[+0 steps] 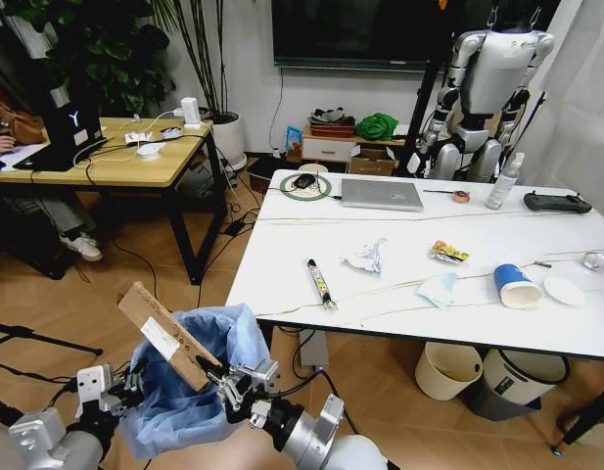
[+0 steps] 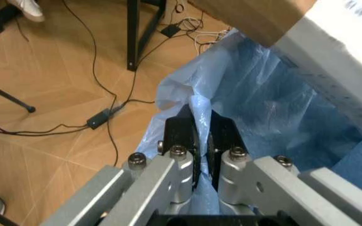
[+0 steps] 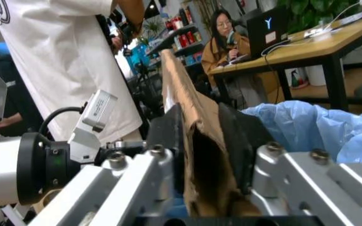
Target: Pick up the trash bin and place the trash from the table into it.
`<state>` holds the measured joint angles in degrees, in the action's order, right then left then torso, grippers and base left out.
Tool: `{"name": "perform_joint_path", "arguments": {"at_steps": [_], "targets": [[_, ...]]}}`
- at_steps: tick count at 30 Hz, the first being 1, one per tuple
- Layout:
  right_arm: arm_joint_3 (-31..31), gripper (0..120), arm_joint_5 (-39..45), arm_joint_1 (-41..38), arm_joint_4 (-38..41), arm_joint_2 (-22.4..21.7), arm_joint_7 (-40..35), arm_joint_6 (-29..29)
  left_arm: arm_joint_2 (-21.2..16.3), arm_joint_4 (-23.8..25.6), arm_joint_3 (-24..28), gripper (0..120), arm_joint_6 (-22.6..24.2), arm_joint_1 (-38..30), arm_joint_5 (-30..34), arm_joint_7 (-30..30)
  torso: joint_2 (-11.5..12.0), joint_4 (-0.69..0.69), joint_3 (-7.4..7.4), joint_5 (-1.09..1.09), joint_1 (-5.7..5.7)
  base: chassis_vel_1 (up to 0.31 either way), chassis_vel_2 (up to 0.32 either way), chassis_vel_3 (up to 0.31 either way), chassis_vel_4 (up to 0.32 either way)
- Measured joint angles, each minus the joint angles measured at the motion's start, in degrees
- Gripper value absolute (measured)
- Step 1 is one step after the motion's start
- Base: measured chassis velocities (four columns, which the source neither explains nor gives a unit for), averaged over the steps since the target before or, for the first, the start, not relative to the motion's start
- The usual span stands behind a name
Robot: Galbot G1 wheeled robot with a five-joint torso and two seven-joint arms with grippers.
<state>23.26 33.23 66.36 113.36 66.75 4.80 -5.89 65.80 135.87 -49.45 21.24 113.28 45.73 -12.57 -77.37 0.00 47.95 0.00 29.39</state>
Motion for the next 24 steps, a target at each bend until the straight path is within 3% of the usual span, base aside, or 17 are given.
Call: {"name": "perform_joint_path", "arguments": {"at_steps": [3,6,9,14,16,20,24], "targets": [[-0.07,32,-0.15,0.00,-0.17,0.12,0.00,0.00,-0.02,0.00,0.02,0,0.02,-0.08,0.02,-0.02,0.00,0.00,0.00,0.00,0.00,0.000,0.000,0.000,0.000],[-0.38,48,-0.35,0.07,-0.44,0.30,0.00,-0.02,-0.11,-0.01,0.13,0,0.09,-0.22,0.06,-0.06,0.00,0.00,0.00,0.00,0.00,0.000,0.000,0.000,0.000],[-0.45,53,-0.36,0.09,-0.44,0.31,-0.01,-0.03,-0.17,-0.07,0.14,0,0.11,-0.30,0.12,-0.08,0.00,0.00,0.00,0.00,0.00,0.000,0.000,0.000,0.000],[-2.49,78,-0.31,-0.12,-0.12,1.23,-0.25,0.05,-0.31,-0.30,0.35,0,0.18,-0.50,0.38,-0.11,0.00,0.00,0.00,0.00,0.00,0.000,0.000,0.000,0.000],[-3.08,81,-0.30,-0.15,0.03,1.47,-0.42,0.14,-0.32,-0.30,0.43,0,0.18,-0.51,0.38,-0.10,0.00,0.00,0.00,0.01,0.00,0.000,0.000,0.000,0.000],[-8.65,97,-0.51,-0.30,1.15,3.33,-4.24,3.31,-0.35,-0.33,1.01,0,0.18,-0.49,0.58,0.03,0.00,0.00,0.00,0.01,0.00,0.000,0.000,0.000,0.000],[-14.27,99,-0.64,-0.45,1.12,4.82,-9.26,8.89,-0.18,-0.46,1.61,0,0.16,-0.51,0.62,0.18,0.00,0.00,0.00,0.02,0.00,0.000,0.000,0.000,0.000]]}}
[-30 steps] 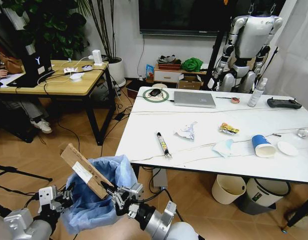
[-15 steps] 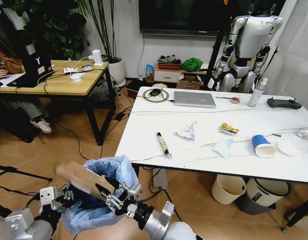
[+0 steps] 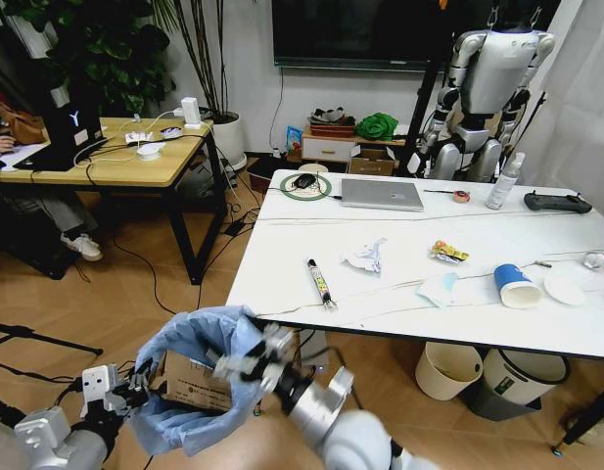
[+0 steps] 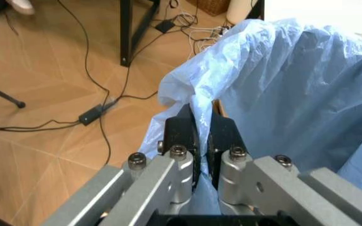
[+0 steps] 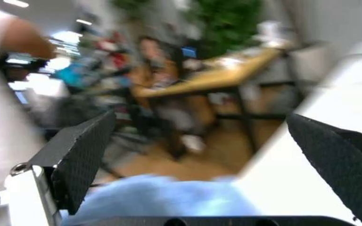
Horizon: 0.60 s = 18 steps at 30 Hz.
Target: Pick up the trash bin and place the trash from the table into it.
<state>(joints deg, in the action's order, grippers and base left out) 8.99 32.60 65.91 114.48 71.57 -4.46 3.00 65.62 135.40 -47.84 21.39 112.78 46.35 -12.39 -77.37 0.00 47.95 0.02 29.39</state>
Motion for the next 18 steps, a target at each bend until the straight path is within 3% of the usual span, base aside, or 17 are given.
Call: {"name": "perform_joint_path", "arguments": {"at_steps": [3,9,18], "targets": [[-6.66,100,-3.63,-0.03,-2.48,0.44,-5.29,5.62,0.27,-0.55,0.68,0,-0.25,-0.02,-0.44,0.34,0.00,0.00,0.00,-0.02,0.01,0.000,0.000,0.000,0.000],[-12.08,100,-7.16,-0.56,-5.45,-0.70,-6.66,8.09,0.23,-0.94,1.14,0,-0.40,-0.35,-0.64,0.61,0.00,-0.01,0.00,-0.01,0.00,0.000,0.000,0.000,0.000],[-12.83,100,-11.24,-0.60,-6.60,-1.45,-6.49,15.62,-0.16,-1.29,1.36,0,-0.40,-1.25,-0.55,0.58,0.00,-0.01,0.00,-0.01,0.00,0.000,0.000,0.000,0.000]]}}
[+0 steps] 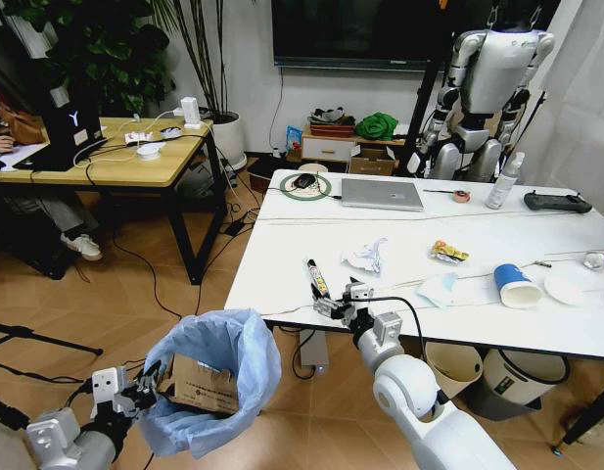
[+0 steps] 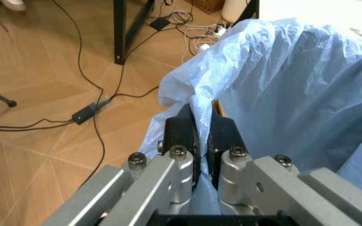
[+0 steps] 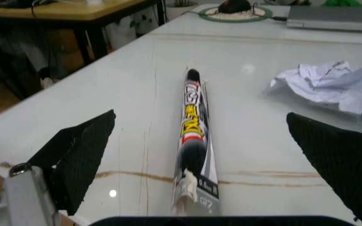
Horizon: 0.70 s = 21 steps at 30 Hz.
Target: Pick up the trash bin and place the trash from the table into it.
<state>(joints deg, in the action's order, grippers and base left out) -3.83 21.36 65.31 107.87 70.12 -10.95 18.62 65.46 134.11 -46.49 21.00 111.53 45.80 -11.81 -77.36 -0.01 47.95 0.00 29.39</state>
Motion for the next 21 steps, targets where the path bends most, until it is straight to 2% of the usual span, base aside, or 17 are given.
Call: {"name": "perform_joint_path", "arguments": {"at_steps": [3,9,12,13,16,21], "targets": [[0.58,100,-0.01,-0.68,-0.16,0.88,-0.12,4.69,0.00,-0.25,0.25,0,0.00,-0.21,-0.01,0.00,0.00,0.01,0.00,0.00,0.00,0.000,0.000,0.000,0.000],[1.06,98,-0.02,-1.74,-1.34,1.60,-0.01,6.27,-0.10,-0.44,0.27,0,0.00,-0.40,-0.05,0.03,0.00,0.01,0.00,-0.01,0.00,0.000,0.000,0.000,0.000],[1.12,87,0.01,-1.82,-2.45,1.74,0.80,6.37,-0.26,-0.48,0.17,0,0.00,-0.43,-0.01,0.06,0.00,0.01,0.00,-0.01,0.00,0.000,0.000,0.000,0.000],[1.12,87,0.01,-1.82,-2.45,1.74,0.80,6.37,-0.26,-0.48,0.17,0,0.00,-0.43,-0.01,0.06,0.00,0.01,0.00,-0.01,0.00,0.000,0.000,0.000,0.000],[1.08,72,0.16,-1.75,-2.93,1.82,1.09,6.11,-0.47,-0.49,0.02,0,0.00,-0.42,0.13,0.09,0.00,0.00,0.00,0.00,0.00,0.000,0.000,0.000,0.000],[0.98,55,0.27,-1.60,-3.25,1.79,1.38,5.63,-0.66,-0.62,-0.08,0,0.00,-0.48,0.22,0.09,0.00,0.01,0.00,-0.01,0.00,0.000,0.000,0.000,0.000]]}}
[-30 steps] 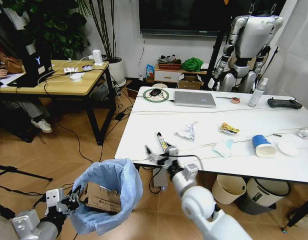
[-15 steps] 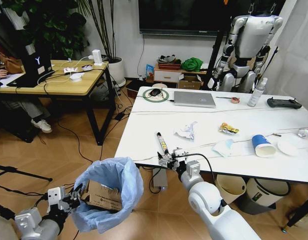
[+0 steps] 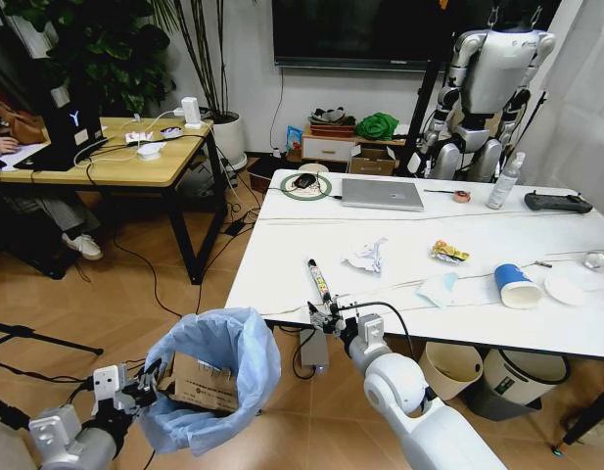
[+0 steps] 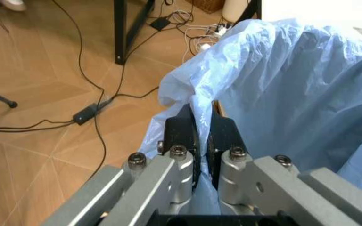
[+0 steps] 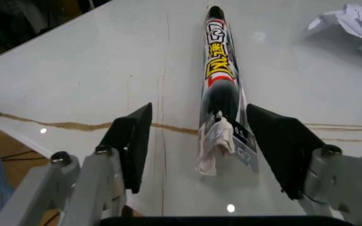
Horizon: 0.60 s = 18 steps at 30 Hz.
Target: Pick up the trash bin and place the trash from the table into it.
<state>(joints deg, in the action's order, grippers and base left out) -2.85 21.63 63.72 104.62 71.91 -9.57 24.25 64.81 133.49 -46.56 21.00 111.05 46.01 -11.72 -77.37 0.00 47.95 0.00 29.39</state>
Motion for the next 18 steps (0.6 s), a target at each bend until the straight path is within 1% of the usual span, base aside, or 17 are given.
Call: {"name": "perform_joint_path", "arguments": {"at_steps": [2,3,4,5,6,8,9,12,13,14,16,18], "targets": [[0.00,47,0.01,0.12,-0.05,-0.03,0.07,-0.24,-0.04,-0.04,-0.06,0,0.00,-0.03,0.08,0.00,0.00,0.00,0.00,0.00,0.00,0.000,0.000,0.000,0.000],[0.00,45,0.01,0.13,-0.05,-0.04,0.08,-0.26,-0.05,-0.04,-0.07,0,0.00,-0.03,0.09,0.00,0.00,0.00,0.00,0.00,0.00,0.000,0.000,0.000,0.000],[0.04,40,0.01,0.18,-0.06,-0.08,0.08,-0.31,-0.09,-0.09,-0.10,0,0.00,-0.05,0.11,0.00,0.00,0.00,0.00,0.00,0.00,0.000,0.000,0.000,0.000],[0.04,40,0.01,0.18,-0.06,-0.08,0.08,-0.31,-0.09,-0.09,-0.10,0,0.00,-0.05,0.11,0.00,0.00,0.00,0.00,0.00,0.00,0.000,0.000,0.000,0.000],[0.16,34,0.12,0.21,0.01,-0.12,0.01,-0.30,-0.13,-0.17,-0.12,0,0.00,-0.09,0.13,0.00,0.00,0.00,0.00,0.00,0.00,0.000,0.000,0.000,0.000],[0.45,25,0.21,0.20,0.17,-0.10,-0.06,-0.27,-0.17,-0.34,-0.14,0,0.00,-0.25,0.14,0.00,0.00,0.00,0.00,0.00,0.00,0.000,0.000,0.000,0.000],[0.47,23,0.21,0.19,0.17,-0.09,-0.06,-0.27,-0.17,-0.35,-0.15,0,0.00,-0.27,0.14,0.00,0.00,0.00,0.00,0.00,0.00,0.000,0.000,0.000,0.000],[0.49,9,0.25,-0.04,-0.11,0.00,-0.05,-0.36,-0.26,-0.49,-0.23,0,0.00,-0.38,0.21,-0.01,0.00,0.00,0.00,0.00,0.00,0.000,0.000,0.000,0.000],[0.49,9,0.25,-0.04,-0.11,0.00,-0.05,-0.36,-0.26,-0.49,-0.23,0,0.00,-0.38,0.21,-0.01,0.00,0.00,0.00,0.00,0.00,0.000,0.000,0.000,0.000],[0.49,4,0.25,-0.07,-0.23,-0.05,-0.03,-0.49,-0.30,-0.53,-0.28,0,-0.01,-0.39,0.24,-0.02,0.00,0.00,0.00,0.00,0.00,0.000,0.000,0.000,0.000],[0.49,0,0.20,-0.11,-0.45,-0.11,0.00,-0.77,-0.31,-0.63,-0.30,0,0.00,-0.46,0.28,-0.03,0.00,0.00,0.00,0.00,0.00,0.000,0.000,0.000,0.000],[0.48,0,0.19,-0.11,-0.50,-0.11,0.01,-0.86,-0.31,-0.68,-0.30,0,0.00,-0.49,0.29,-0.03,0.00,0.00,0.00,0.00,0.00,0.000,0.000,0.000,0.000]]}}
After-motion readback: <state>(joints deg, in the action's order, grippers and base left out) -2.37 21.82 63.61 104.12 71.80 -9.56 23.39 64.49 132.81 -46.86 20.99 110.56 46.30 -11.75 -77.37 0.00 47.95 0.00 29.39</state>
